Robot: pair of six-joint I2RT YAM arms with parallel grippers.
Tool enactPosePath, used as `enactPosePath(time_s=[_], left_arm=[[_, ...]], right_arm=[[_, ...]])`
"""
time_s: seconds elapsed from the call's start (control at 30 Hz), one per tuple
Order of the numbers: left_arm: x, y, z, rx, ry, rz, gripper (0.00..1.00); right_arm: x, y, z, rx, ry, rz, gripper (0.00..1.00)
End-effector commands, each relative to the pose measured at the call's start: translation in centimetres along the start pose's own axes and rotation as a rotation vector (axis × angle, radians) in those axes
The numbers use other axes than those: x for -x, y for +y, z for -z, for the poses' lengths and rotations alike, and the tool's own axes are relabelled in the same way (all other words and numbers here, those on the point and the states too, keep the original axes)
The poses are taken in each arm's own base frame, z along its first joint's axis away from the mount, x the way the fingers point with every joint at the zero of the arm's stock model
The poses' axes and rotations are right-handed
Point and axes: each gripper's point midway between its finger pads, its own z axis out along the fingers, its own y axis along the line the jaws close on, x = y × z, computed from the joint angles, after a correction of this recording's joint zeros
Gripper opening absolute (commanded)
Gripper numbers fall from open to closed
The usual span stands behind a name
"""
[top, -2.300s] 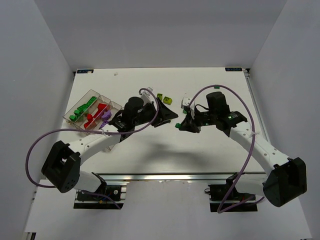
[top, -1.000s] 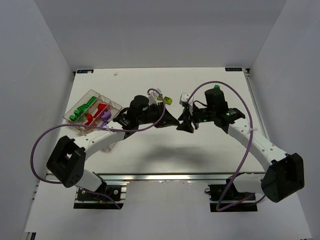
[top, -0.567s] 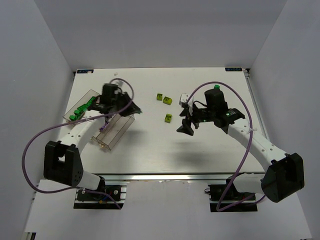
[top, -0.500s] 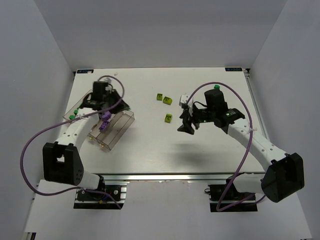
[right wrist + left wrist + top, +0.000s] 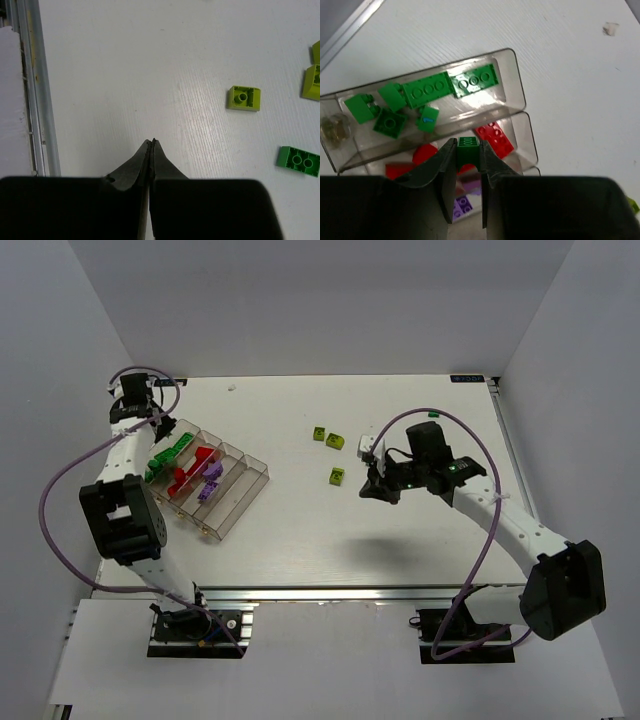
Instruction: Sort the legos into containers by color
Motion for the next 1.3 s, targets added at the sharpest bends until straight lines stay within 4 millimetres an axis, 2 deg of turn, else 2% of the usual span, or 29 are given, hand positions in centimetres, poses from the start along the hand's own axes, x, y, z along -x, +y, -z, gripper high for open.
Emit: enactPosePath(time_s=[0.0,0.07,0.1,0.17,0.2,0.23,0.27,0.3,0.33,0.37,0.47,0.5,0.57,0.6,0.67,0.7,0.73,0.77,0.8,0.83,0.87,0.9,0.93,0.97,1.03,1.07,1.1,1.17,1.27], left_arm=[[2.0,0.9,-1.1,0.075,-0.051,-0.01,0.0],[2.3,0.9,-2.1,0.087,-0.046,-0.013,0.0],[1.6,1.2,-3.4,0.104,-0.016,-0.023,0.0],[1.2,1.3,-4.7,0.122,0.01,-0.035,0.0],[1.2,1.5,-5.1,0.132,0.015,-0.036,0.04],[1.1,1.6,-5.3,0.139,0.02,-0.042,0.19],[1.4,1.5,-5.4,0.142,0.015,-0.046,0.28],[1.1,1.7,-5.9,0.153,0.026,-0.054,0.39],[1.1,1.9,-5.9,0.163,0.031,-0.055,0.47],[1.1,1.8,-6.0,0.161,0.035,-0.061,0.61],[1.4,1.4,-5.6,0.145,0.036,-0.073,0.68],[1.5,1.4,-5.5,0.141,0.036,-0.077,0.68],[1.9,1.0,-4.3,0.115,0.025,-0.075,0.69],[1.7,0.5,-3.9,0.083,0.035,-0.077,0.69],[1.3,-0.2,-2.0,0.012,0.036,-0.076,0.69],[0.9,-1.7,-1.2,-0.079,0.043,-0.067,0.68],[-1.5,-1.3,-1.0,-0.108,0.087,-0.062,0.67],[-1.2,-2.5,1.7,-0.198,0.06,-0.054,0.66],[-1.7,-3.8,2.9,-0.281,0.05,-0.042,0.66],[-4.6,-2.9,3.1,-0.29,0.1,-0.034,0.66],[-4.6,-3.8,5.7,-0.358,0.067,-0.025,0.66],[-5.3,-4.1,6.5,-0.397,0.062,-0.02,0.66],[-6.6,-4.3,7.4,-0.43,0.083,-0.02,0.66],[-8.4,-4.2,8.6,-0.455,0.101,-0.033,0.66],[-10.2,-3.9,9.8,-0.462,0.126,-0.042,0.66],[-11.9,-3.8,10.2,-0.47,0.154,-0.044,0.66],[-12.0,-3.9,11.3,-0.491,0.14,-0.047,0.66],[-13.2,-3.4,12.0,-0.485,0.152,-0.047,0.67],[-13.2,-2.9,13.5,-0.493,0.129,-0.02,0.67]], right_arm=[[0.4,-1.1,0.7,-0.055,-0.016,0.012,0.0],[0.1,-1.6,0.8,-0.07,-0.012,-0.01,0.0],[0.0,-2.1,1.0,-0.088,-0.011,-0.016,0.0],[0.0,-2.9,1.1,-0.108,-0.012,-0.035,0.0],[-0.2,-3.5,1.3,-0.124,-0.01,-0.05,0.01],[-0.2,-3.8,1.4,-0.13,-0.01,-0.057,0.03],[0.0,-4.2,1.5,-0.138,-0.012,-0.062,0.06],[-0.2,-4.7,1.5,-0.147,-0.007,-0.08,0.17],[-0.3,-5.0,1.6,-0.158,-0.003,-0.087,0.19],[-0.4,-5.3,1.4,-0.162,0.004,-0.095,0.2],[-1.7,-6.4,0.7,-0.18,0.063,-0.18,0.31],[-2.3,-7.5,0.2,-0.2,0.096,-0.216,0.35],[-3.2,-8.0,-0.1,-0.216,0.137,-0.31,0.41],[-4.3,-8.8,-0.7,-0.231,0.177,-0.356,0.48],[-4.0,-10.2,-0.9,-0.285,0.18,-0.45,0.55],[-4.8,-11.0,-1.4,-0.305,0.204,-0.495,0.63],[-4.0,-12.0,-1.3,-0.332,0.194,-0.516,0.66],[-3.8,-12.3,-1.5,-0.348,0.192,-0.579,0.67],[-4.7,-13.2,-2.0,-0.381,0.217,-0.624,0.69],[-3.9,-14.4,-1.9,-0.434,0.198,-0.692,0.69],[-4.0,-15.1,-1.8,-0.476,0.209,-0.735,0.7],[-5.7,-16.3,-1.9,-0.553,0.259,-0.792,0.7],[-4.7,-17.5,-1.8,-0.59,0.246,-0.807,0.71],[-5.8,-18.1,-2.0,-0.632,0.276,-0.855,0.71],[-6.1,-18.9,-2.0,-0.679,0.27,-0.869,0.73],[-6.9,-19.5,-2.1,-0.718,0.279,-0.888,0.73],[-7.4,-19.8,-2.1,-0.739,0.292,-0.902,0.74],[-8.8,-20.5,-2.4,-0.781,0.325,-0.925,0.75],[-10.5,-20.5,-3.3,-0.789,0.352,-0.974,0.75]])
